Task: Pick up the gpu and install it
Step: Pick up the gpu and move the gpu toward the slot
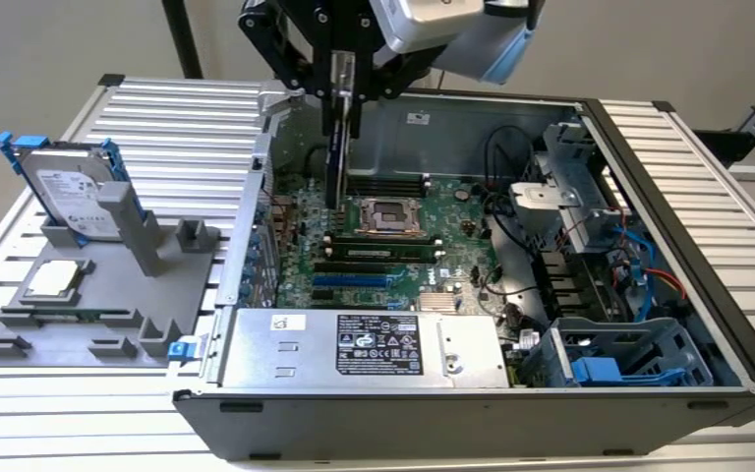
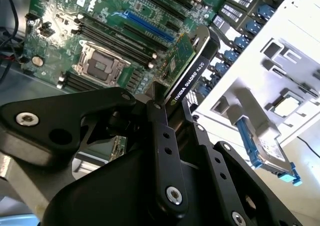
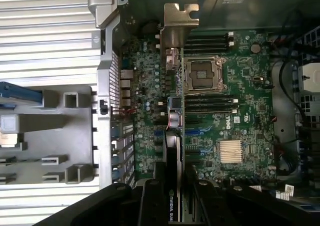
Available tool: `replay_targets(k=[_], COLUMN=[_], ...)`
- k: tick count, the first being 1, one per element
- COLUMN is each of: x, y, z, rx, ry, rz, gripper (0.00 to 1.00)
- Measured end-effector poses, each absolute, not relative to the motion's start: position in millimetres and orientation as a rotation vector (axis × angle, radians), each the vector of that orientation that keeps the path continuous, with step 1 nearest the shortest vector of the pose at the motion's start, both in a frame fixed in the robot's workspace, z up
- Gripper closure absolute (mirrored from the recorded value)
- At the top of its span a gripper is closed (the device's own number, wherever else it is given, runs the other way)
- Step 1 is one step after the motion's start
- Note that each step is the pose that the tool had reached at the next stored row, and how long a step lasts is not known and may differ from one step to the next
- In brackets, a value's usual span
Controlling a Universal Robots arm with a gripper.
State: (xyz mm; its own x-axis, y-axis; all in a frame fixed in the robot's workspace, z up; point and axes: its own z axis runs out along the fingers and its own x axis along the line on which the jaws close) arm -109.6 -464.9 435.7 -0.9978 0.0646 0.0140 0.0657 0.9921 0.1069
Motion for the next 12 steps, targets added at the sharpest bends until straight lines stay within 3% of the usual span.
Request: replay_targets(k=[12], x=[-95], y=[-465], z=[436], rx=[-0.102], ry=[-3.123], rz=[-0.168], gripper=[1.00])
